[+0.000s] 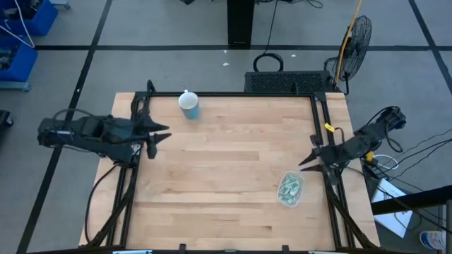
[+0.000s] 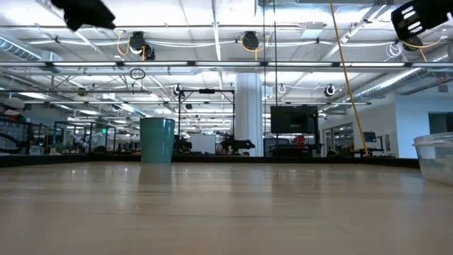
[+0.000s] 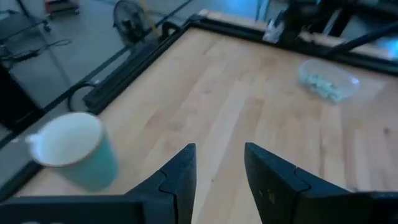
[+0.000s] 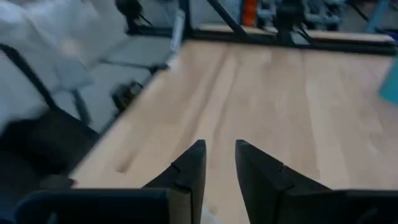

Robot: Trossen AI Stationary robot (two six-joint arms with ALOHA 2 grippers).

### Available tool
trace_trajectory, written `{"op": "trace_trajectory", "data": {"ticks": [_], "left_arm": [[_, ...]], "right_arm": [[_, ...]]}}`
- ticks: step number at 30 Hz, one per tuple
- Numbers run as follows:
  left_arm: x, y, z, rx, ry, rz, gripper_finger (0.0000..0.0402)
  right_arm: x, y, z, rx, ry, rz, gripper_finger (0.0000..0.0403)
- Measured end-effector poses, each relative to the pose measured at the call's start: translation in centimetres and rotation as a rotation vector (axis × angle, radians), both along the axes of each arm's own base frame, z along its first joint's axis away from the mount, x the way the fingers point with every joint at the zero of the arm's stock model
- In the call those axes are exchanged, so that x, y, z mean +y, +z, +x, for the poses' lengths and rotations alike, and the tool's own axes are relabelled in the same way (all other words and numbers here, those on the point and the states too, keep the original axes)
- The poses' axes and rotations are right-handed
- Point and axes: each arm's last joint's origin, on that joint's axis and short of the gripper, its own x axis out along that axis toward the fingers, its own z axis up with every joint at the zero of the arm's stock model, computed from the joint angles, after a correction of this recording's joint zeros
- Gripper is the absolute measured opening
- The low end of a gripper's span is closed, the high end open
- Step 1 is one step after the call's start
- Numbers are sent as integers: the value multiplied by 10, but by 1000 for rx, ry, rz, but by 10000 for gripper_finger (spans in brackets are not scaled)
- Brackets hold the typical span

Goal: Pick and place Stevia / Truvia into bins
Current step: Return to Home Position

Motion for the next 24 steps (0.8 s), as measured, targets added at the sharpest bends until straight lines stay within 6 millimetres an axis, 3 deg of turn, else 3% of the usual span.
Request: {"op": "trace_trajectory", "data": {"ticks": [6, 11, 15, 24], "left_arm": [[0, -69, -13, -187, -64, -78, 141], [0, -103, -21, -308, -85, -97, 141], [2, -111, -31, -356, -92, -79, 141], [4, -112, -47, -412, -101, -48, 141]], "right_arm": [[-6, -10, -13, -138, 76, 160, 69], [-9, -26, -18, -188, 83, 226, 60], [-11, -34, -21, -206, 83, 226, 54], [-11, -29, -19, -272, 45, 238, 54]]}}
